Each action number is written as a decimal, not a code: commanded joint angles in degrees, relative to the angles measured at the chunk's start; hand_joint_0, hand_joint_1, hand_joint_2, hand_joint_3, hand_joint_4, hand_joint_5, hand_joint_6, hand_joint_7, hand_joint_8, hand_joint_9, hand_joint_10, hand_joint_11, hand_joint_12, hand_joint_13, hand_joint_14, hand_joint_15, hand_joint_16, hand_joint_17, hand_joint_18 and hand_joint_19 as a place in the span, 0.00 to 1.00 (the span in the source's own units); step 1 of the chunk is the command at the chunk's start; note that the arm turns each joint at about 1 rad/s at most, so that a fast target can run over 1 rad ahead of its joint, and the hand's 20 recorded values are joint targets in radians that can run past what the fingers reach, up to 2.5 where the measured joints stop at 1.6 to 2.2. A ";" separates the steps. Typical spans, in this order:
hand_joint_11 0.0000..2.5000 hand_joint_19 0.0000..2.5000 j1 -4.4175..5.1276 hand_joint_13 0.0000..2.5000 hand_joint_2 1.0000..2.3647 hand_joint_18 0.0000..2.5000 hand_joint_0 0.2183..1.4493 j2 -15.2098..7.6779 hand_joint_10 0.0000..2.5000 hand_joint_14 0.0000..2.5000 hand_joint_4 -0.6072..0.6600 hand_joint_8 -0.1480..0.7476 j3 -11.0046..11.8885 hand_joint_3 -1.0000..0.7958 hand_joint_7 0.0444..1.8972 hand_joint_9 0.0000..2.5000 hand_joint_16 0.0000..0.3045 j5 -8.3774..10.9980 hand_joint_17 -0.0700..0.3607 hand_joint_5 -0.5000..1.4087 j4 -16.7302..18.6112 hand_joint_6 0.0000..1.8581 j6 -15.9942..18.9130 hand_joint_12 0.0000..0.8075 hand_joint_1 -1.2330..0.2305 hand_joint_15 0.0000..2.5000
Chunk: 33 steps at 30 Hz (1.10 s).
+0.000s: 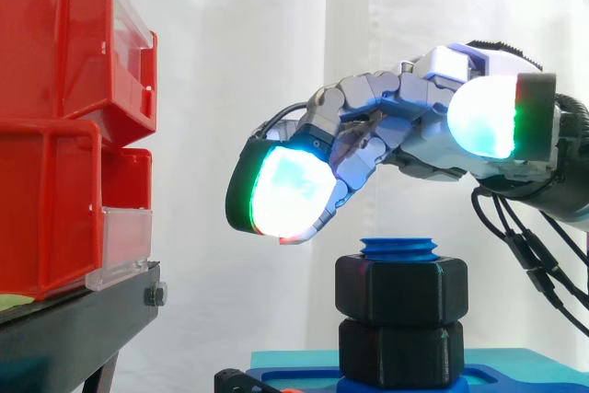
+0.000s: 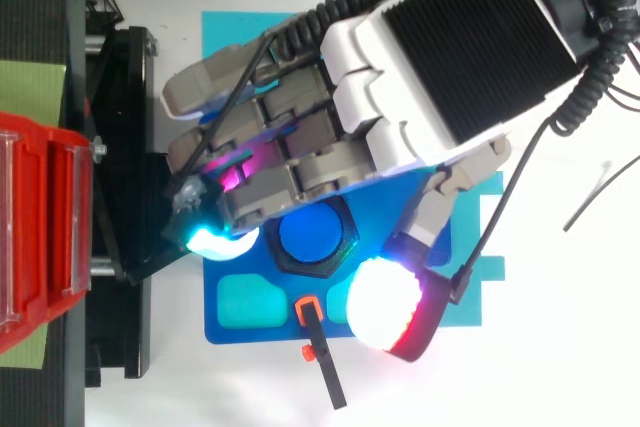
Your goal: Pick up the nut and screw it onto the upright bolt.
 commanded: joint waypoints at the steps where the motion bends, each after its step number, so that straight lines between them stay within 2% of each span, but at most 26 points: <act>1: 0.00 0.00 0.53 0.19 0.00 0.07 0.21 -0.03 0.00 0.00 0.62 0.39 -0.08 0.28 0.35 0.32 0.10 0.43 0.32 0.20 -0.41 0.27 -0.01 0.30 0.78 0.00; 10: 0.00 0.00 0.89 0.13 0.00 0.00 0.21 -0.03 0.00 0.00 0.60 0.39 -0.96 0.28 0.35 0.24 0.10 0.87 0.33 0.19 -0.76 0.27 -0.09 0.35 0.80 0.00; 18: 0.00 0.00 0.89 0.08 0.00 0.00 0.21 -0.03 0.00 0.00 0.60 0.38 -1.48 0.28 0.34 0.19 0.11 1.22 0.34 0.19 -1.03 0.27 -0.09 0.37 0.83 0.00; 33: 0.00 0.00 0.89 0.07 0.00 0.00 0.21 -0.03 0.00 0.00 0.61 0.38 -3.42 0.28 0.38 0.17 0.11 2.98 0.34 0.20 -1.47 0.27 -0.09 0.38 0.84 0.00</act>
